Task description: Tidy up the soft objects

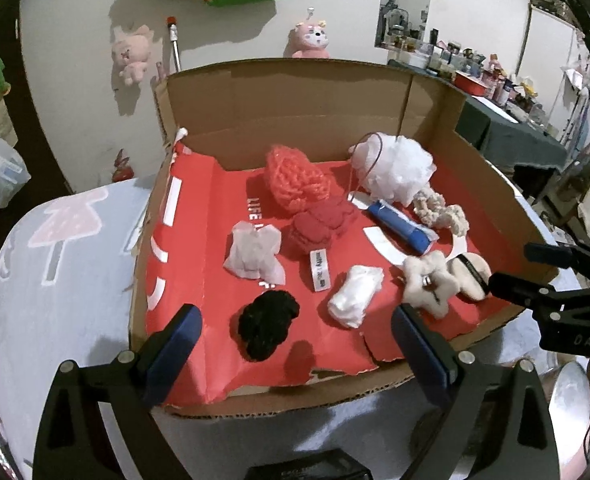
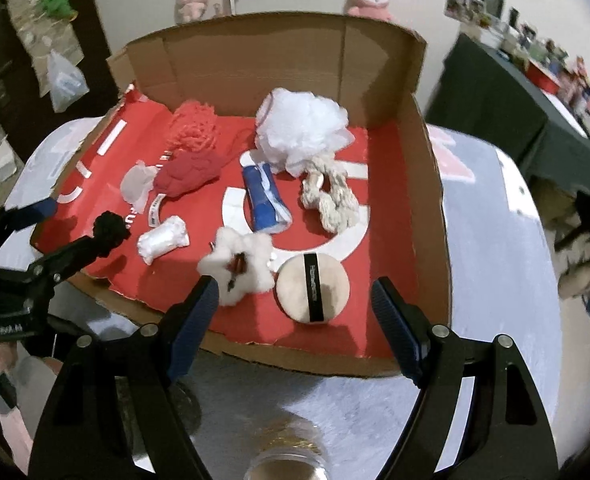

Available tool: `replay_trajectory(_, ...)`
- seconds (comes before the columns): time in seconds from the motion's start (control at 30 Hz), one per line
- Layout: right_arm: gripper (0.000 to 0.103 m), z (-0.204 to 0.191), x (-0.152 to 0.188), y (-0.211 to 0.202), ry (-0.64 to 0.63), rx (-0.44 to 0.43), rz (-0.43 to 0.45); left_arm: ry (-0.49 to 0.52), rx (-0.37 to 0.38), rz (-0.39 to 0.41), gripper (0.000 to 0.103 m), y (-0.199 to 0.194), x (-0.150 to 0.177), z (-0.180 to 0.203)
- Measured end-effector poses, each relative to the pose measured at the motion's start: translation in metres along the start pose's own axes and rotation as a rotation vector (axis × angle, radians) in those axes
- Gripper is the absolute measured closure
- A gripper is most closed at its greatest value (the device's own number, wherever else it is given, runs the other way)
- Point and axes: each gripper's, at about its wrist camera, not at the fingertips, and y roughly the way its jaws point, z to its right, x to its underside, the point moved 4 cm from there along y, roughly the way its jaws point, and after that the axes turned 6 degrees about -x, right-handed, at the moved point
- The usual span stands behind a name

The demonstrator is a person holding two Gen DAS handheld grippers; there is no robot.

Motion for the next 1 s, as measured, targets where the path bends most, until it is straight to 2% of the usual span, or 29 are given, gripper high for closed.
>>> replay_trajectory(0.17,0.025,0.003,0.004,0.007,0.048,-0.012,0.0,-0.025,-0.012,-0.022,0.006,0.007,0.007,-0.003)
replay_trajectory(0.43,0.025,0.007,0.009,0.016,0.088,-0.036,0.004,-0.02,-0.038,-0.009,0.006,0.01,0.008,-0.007)
replay_trajectory(0.53,0.025,0.008,0.01,0.013,0.073,-0.008,0.02,-0.025,-0.032,-0.005,0.006,0.01,0.007,-0.007)
replay_trajectory(1.0,0.025,0.007,0.011,0.015,0.062,0.008,0.025,-0.006,-0.049,0.02,0.006,0.008,0.006,-0.003)
